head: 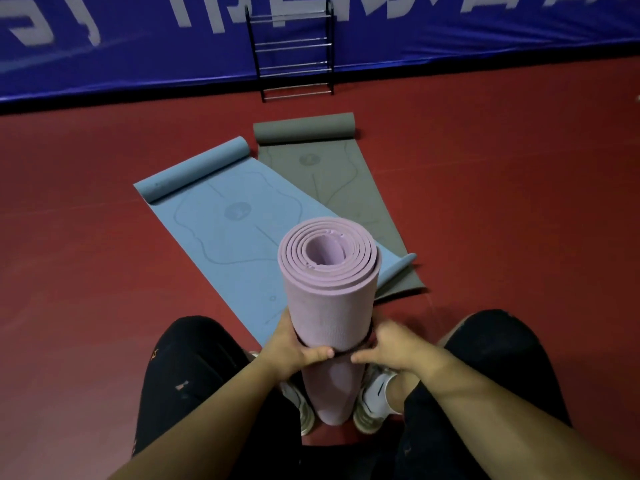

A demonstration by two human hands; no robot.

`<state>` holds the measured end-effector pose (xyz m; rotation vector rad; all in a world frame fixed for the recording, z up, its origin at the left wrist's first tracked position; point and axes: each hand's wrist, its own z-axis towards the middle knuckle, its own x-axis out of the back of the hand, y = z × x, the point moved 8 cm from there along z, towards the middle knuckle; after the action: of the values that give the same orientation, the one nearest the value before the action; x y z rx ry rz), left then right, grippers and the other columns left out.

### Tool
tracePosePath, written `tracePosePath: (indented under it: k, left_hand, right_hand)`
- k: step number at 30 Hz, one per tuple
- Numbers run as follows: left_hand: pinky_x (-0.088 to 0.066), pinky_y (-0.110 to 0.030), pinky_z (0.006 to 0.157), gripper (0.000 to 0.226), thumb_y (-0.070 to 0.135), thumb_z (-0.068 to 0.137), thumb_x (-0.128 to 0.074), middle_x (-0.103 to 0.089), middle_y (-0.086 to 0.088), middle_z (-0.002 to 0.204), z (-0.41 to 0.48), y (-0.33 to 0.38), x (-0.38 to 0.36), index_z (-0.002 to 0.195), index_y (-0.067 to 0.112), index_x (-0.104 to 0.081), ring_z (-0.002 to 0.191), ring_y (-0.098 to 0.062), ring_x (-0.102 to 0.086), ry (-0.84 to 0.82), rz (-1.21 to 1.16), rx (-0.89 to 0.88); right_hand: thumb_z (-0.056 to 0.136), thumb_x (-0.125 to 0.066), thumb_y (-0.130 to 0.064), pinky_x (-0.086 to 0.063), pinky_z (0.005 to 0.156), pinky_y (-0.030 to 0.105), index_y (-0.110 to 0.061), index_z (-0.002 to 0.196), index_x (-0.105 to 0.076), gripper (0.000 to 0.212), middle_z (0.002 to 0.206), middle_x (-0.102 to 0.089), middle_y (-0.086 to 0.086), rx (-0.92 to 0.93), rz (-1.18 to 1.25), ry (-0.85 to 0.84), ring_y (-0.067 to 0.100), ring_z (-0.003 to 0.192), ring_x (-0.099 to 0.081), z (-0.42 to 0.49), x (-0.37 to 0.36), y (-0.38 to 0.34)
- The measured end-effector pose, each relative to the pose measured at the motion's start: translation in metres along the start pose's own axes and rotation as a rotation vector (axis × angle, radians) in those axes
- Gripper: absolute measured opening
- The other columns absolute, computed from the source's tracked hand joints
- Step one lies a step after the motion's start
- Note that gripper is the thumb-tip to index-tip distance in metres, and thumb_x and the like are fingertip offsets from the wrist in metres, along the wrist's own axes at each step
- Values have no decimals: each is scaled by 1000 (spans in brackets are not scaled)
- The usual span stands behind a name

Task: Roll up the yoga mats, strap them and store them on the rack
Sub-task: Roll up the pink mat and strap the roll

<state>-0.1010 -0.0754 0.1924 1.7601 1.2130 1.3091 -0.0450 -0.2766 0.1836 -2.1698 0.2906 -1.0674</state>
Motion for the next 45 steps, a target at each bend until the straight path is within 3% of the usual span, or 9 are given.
tracePosePath:
  k: [4,9,18,23,26,32,39,42,45]
  left_hand:
    - [-36,-38,111,135,51,49,-93,-32,-9,150,-6,-34,3,151,12,-14,139,-26,-33,15,259,264]
    - [-29,-33,113,143,58,36,-90,-22,9,143,-5,8,-4,149,24,-9,137,-13,-26,43,102,-91]
    - [-33,-23,101,132,37,51,-95,-30,3,145,5,-22,-16,151,16,-12,141,-20,-32,-95,16,196]
    - [-34,-41,113,149,52,37,-96,-29,-5,152,-1,-17,1,154,16,-12,140,-23,-31,49,79,194]
    - [-33,-24,103,131,34,45,-97,-35,4,142,-2,0,0,149,18,-18,132,-11,-34,54,61,22]
    - [-34,-26,103,133,24,51,-96,-32,2,144,-2,-43,-17,153,16,-12,139,-23,-34,-121,224,291]
    - [-32,-31,110,144,40,47,-96,-25,-2,148,-1,-38,-14,153,18,-1,142,-22,-26,-137,218,273]
    - [-39,-28,101,129,31,59,-95,-36,-2,142,-7,-52,-22,152,12,-7,135,-23,-39,-195,293,379]
    - [-43,-35,105,142,54,28,-89,-40,-3,137,-11,-46,-16,148,16,-22,129,-23,-42,-152,290,393]
  right_hand:
    - [43,-83,-74,-56,76,31,-17,118,-59,98,91,-67,-2,-207,-36,-190,15,82,-66,-6,-7,20]
    - [61,-94,-20,-34,86,-1,-36,136,-31,99,123,-47,-28,168,308,195,-14,110,-48,-17,36,-34]
    - [58,-83,-62,-50,93,27,-23,138,-46,96,129,-63,-3,-214,-183,-156,19,108,-62,-1,-18,18]
    - [63,-91,-32,-37,64,1,-42,136,-25,99,110,-55,-16,-83,65,22,6,102,-54,-11,18,-10]
    - [64,-91,-24,-37,68,1,-37,142,-31,99,109,-53,-18,-25,73,77,6,106,-54,-11,22,-14]
    - [54,-82,-65,-52,92,31,-21,131,-54,93,119,-67,-1,-281,-321,-261,21,101,-65,-10,-22,21]
    - [66,-90,-28,-40,82,16,-26,144,-39,93,115,-57,-13,-100,95,12,7,104,-54,-9,8,-7]
    - [70,-86,-42,-43,89,21,-22,144,-39,90,130,-60,-1,-172,-141,-132,19,110,-59,-12,-11,-5]
    - [73,-83,-47,-38,93,19,-18,147,-33,94,137,-53,3,-205,-179,-206,24,123,-53,-12,-19,0]
